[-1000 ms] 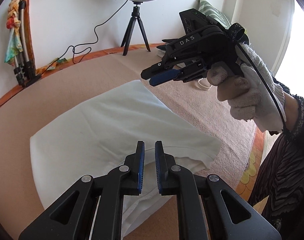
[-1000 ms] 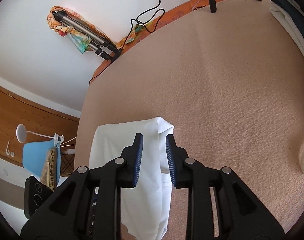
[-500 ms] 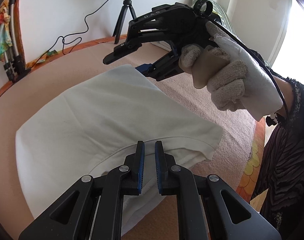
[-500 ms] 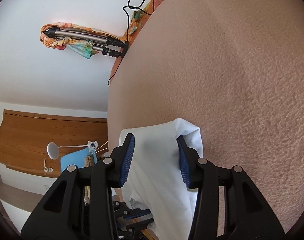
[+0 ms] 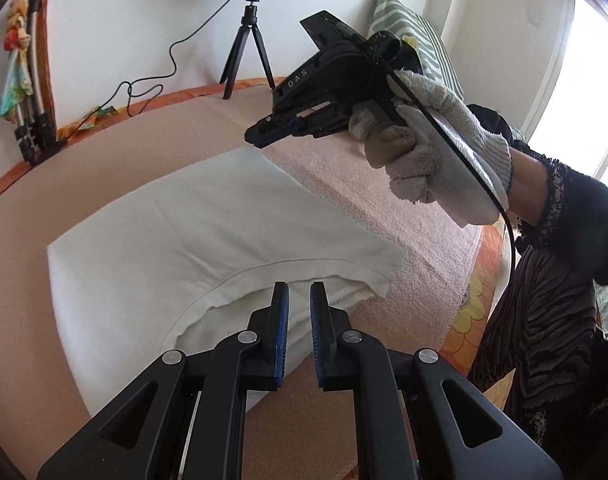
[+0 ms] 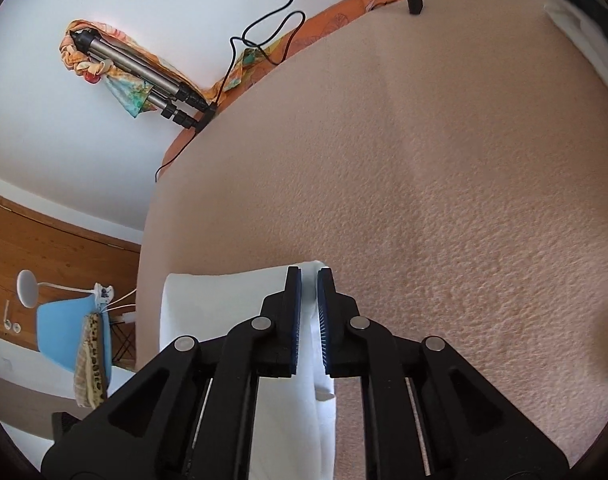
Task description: Fold small clothes
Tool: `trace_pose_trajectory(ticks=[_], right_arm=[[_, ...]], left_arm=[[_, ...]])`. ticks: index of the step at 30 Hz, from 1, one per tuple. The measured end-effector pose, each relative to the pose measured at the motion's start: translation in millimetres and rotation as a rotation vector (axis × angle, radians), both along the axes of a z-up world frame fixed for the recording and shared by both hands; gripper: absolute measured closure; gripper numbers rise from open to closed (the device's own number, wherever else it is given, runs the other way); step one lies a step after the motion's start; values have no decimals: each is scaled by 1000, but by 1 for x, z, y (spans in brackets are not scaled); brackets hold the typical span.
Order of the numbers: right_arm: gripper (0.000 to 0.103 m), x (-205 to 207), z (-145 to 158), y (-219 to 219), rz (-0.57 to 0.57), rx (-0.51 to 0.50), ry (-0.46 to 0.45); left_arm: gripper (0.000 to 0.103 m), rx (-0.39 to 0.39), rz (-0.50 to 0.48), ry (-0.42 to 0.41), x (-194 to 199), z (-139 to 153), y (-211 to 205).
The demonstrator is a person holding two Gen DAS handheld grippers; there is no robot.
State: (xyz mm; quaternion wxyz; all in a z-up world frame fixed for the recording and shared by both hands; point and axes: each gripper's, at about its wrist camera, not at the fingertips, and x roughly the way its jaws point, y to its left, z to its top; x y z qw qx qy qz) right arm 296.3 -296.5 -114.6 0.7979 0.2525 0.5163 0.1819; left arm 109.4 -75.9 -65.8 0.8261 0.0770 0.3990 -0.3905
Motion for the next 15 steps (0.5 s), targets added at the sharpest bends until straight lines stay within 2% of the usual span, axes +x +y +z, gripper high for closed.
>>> trace_pose_trajectory(ticks=[4,7,9,11,15], right_arm=[[94,-19,35,7,41,-55,-132],[94,-31,52,43,154,-98,-217],[94,-37,55,72,226,-136,-254],[94,-41,53,100,289,-167,-274],[94,-37,43,139,360,-218,-262]], left_arm=[[94,-80,97,-35,14,25,34],[94,-81,202,-65,36,33,56],[94,-80,269,-64,50,32,67],[94,-103,328,-20,64,23,80],[94,-79,387,31,78,5,90]])
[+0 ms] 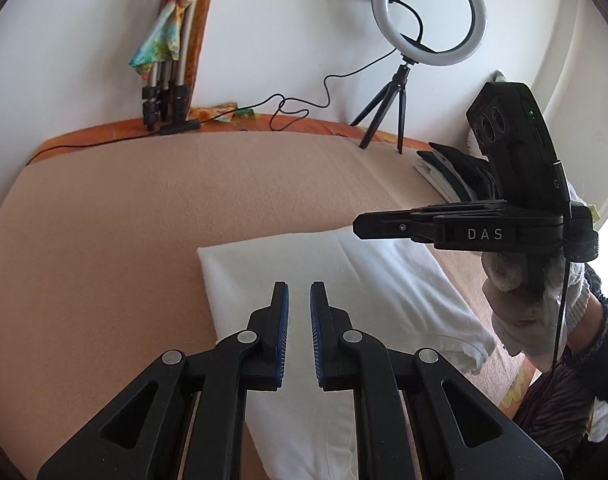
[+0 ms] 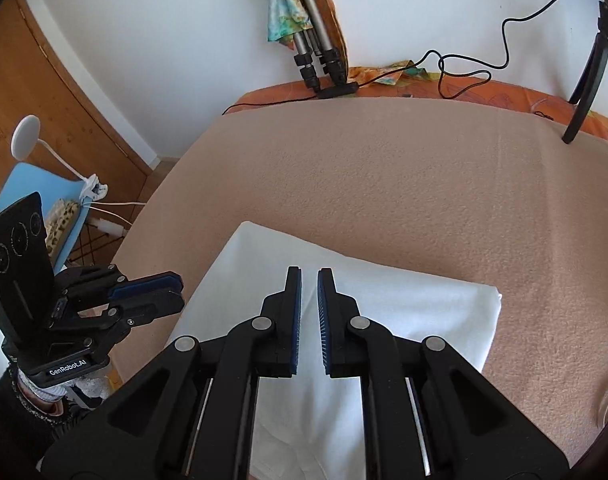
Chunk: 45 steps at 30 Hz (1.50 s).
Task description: Fold small clothes
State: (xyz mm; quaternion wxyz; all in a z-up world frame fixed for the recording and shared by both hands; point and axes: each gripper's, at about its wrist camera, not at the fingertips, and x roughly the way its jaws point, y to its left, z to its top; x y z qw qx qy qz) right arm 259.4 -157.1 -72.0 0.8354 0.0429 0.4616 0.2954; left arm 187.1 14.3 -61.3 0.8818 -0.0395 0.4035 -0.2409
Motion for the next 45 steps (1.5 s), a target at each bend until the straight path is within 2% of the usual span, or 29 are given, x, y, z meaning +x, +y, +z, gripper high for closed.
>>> trace_pose_trajectory(ticks=[4,8,10,11,13,15,16,18,20,23,25,26,27,29,31,33,35,37,41,45], right_arm=[[94,17,-19,11,-26,3,82],[94,29,-40,13,-51,-20,140],[96,32,-48,13,-61,-25,159],[102,33,-52,14,-66,-31,167],[103,33,-54,12,-71,-32,154],[103,36,-53,7,-80,0,177],[103,37,-52,2,-88,20,181],[103,42,-47,-14,-129,69,195],[102,46,-42,-33,-170,117,209],[93,46,-34,-57,-237,90,184],[92,41,-27,-66,-237,62,155],[87,38,-25,-68,-234,37,141],[82,35,-22,-70,-237,5,121],[52,28,-21,-75,-242,-40,86],[49,22,-21,-82,-243,-49,74],[48,20,-22,-90,-245,-39,85],[40,18,-26,-101,-259,-6,105],[35,17,-30,-111,-269,49,130],[35,19,-40,-126,-274,164,193],[35,21,-52,-142,-312,297,243]], left_arm=[[94,-14,68,16,11,-8,12],[94,-63,115,45,29,-15,15],[94,-19,109,43,37,-20,9],[94,8,111,46,38,-23,7],[94,49,128,77,45,-35,5],[94,76,147,112,49,-45,8],[94,81,146,94,47,-44,10],[94,150,154,78,42,-40,11],[94,141,159,67,34,-35,19],[94,125,169,49,18,-24,32],[92,98,169,51,7,-16,39],[84,88,171,59,1,-13,42],[70,85,178,62,-5,-10,44],[60,44,188,60,-19,-4,51],[59,-6,193,87,-30,0,54],[50,-72,220,140,-40,-1,57],[49,-161,228,202,-51,-7,60],[49,-221,241,263,-61,-15,62],[49,-340,289,337,-76,-27,69],[49,-395,315,375,-88,-35,74]])
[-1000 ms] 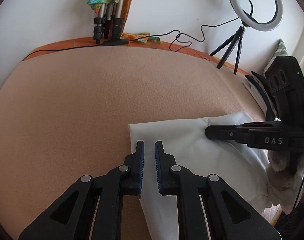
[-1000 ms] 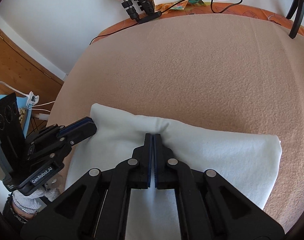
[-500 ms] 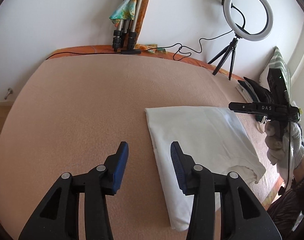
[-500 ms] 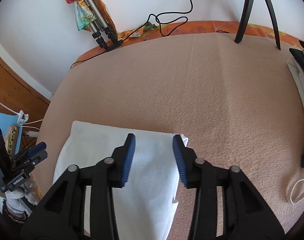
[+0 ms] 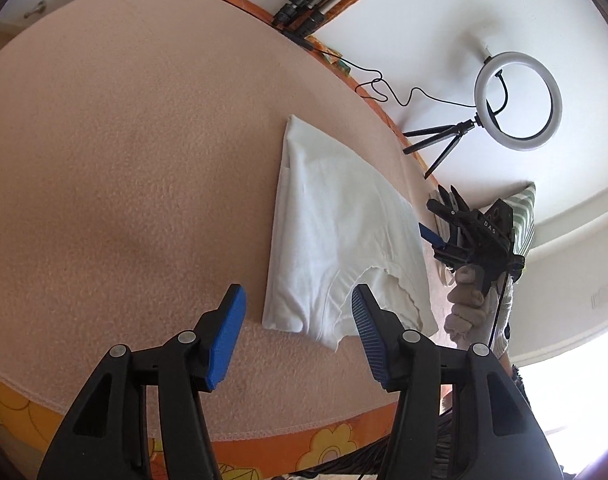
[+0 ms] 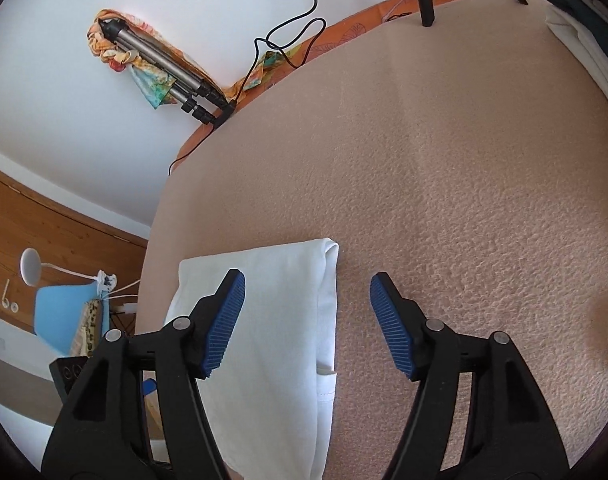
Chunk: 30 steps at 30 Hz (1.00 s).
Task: Fold small clothes
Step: 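Grasp the folded shirt's edge with the left gripper while the right gripper grasps beside it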
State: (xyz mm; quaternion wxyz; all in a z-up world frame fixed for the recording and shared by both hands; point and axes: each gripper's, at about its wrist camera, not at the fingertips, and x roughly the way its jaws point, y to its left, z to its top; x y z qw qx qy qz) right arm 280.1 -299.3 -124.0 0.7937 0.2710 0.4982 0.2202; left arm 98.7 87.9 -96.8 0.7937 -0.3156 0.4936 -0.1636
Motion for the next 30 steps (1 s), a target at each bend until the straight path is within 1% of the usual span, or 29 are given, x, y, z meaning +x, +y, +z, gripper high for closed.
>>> trace_pose_trajectory(ticks=[2,4,6,10,13,17,18,20,21,22,23,24,25,26,27,28,29,30], right_arm=[[35,0,-4,-6,-18,21,12],[35,2,-8,-7,-23,26,19],[35,3,-9,-6,-19,33,12],[35,2,-11,2,11,65,-18],[35,-1,-9,14,41,32,-52],[35,-3,-8,27,77,19,-81],[35,-4,-8,31,93,23,-86],[35,-7,-6,39,104,-13,-114],[36,-8,-4,41,110,-32,-121],[43,-7,-4,43,115,-31,-119],[51,-6,-7,43,124,-8,-99],[52,-5,-9,42,117,10,-84],[54,-5,-10,42,108,21,-77],[60,-5,-10,42,103,24,-71],[66,-4,-11,43,101,19,-60],[79,-3,-11,44,101,15,-47],[89,-2,-12,46,101,10,-35],[90,-3,-12,48,98,1,-30]], left_arm=[[49,-24,9,24,-3,-7,1],[49,-74,11,58,-3,-16,3],[49,-91,26,45,-5,-16,4],[49,-127,13,47,-3,-17,0],[49,-117,-17,29,0,-15,-10],[49,-106,-37,3,3,-13,-21],[52,-111,-42,5,4,-13,-23],[52,-125,-40,7,6,-13,-24],[60,-129,-35,11,6,-13,-24],[65,-136,-32,20,8,-15,-24],[77,-146,-25,33,9,-19,-23],[86,-164,-11,44,11,-23,-22],[87,-180,-2,52,11,-25,-21],[87,-180,1,51,12,-25,-22],[87,-159,-3,39,12,-22,-24],[88,-128,-13,17,11,-17,-27],[89,-102,-21,-6,10,-12,-30],[89,-89,-26,-30,8,-7,-33]])
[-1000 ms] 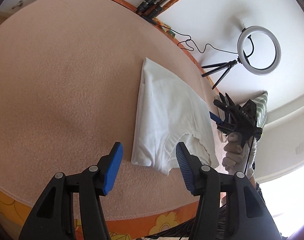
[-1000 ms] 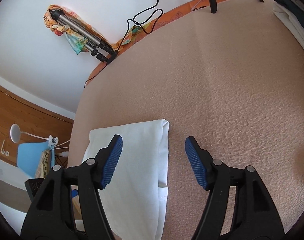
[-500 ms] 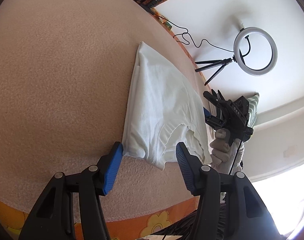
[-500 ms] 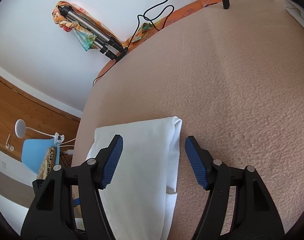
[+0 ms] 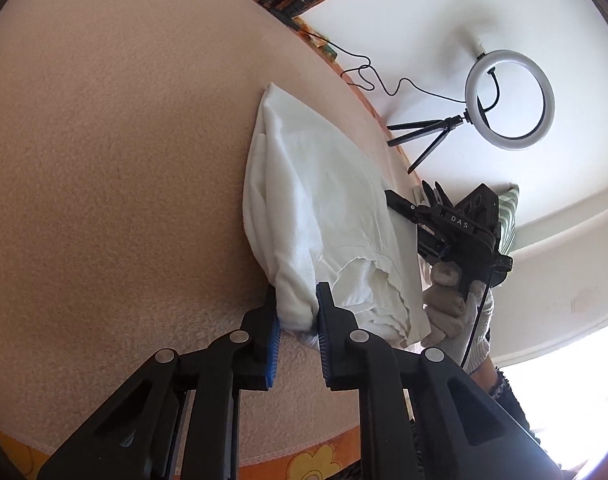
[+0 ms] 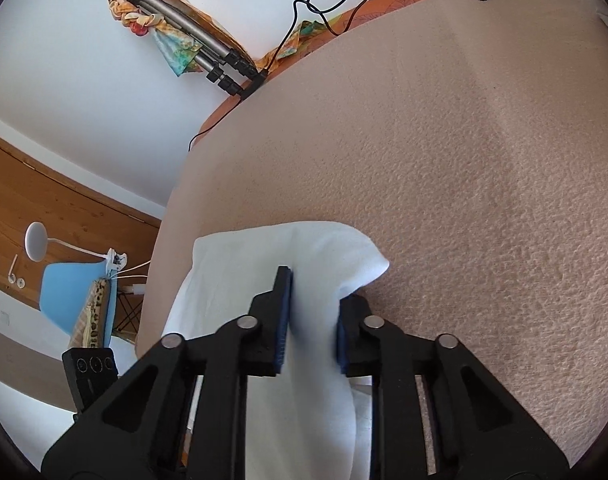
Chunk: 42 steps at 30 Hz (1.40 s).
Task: Fold small clothes
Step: 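Grasp the folded shirt's edge with the left gripper while the right gripper grasps beside it, then lift and carry the folded shirt onto the black clothes stack with both grippers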
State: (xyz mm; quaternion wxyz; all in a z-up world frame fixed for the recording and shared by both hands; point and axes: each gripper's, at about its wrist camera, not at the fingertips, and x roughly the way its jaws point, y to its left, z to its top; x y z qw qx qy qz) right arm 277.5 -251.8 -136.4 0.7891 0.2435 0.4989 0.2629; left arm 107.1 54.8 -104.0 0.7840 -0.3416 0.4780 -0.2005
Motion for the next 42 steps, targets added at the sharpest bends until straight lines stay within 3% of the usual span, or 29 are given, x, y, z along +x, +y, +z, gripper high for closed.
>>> trace_pose_trajectory(ticks=[4,12,22,30,42], right_arm=[[93,-7,20,9,6,-48,-64],[94,-27,65,16,34,-94,-191],[94,-49,112,-23,-43,-115,-284],[94,-64,145,-83,-128,-164,-355],[94,-65,180,-229,-326,-210,-406]], left_arm=[[90,51,-16,-84,-6,18,-7],[90,77,-46,-155,-9,30,-14],[90,82,-141,-273,3,60,-56],[90,94,-274,-352,21,75,-127],[90,82,-437,-472,65,100,-266]])
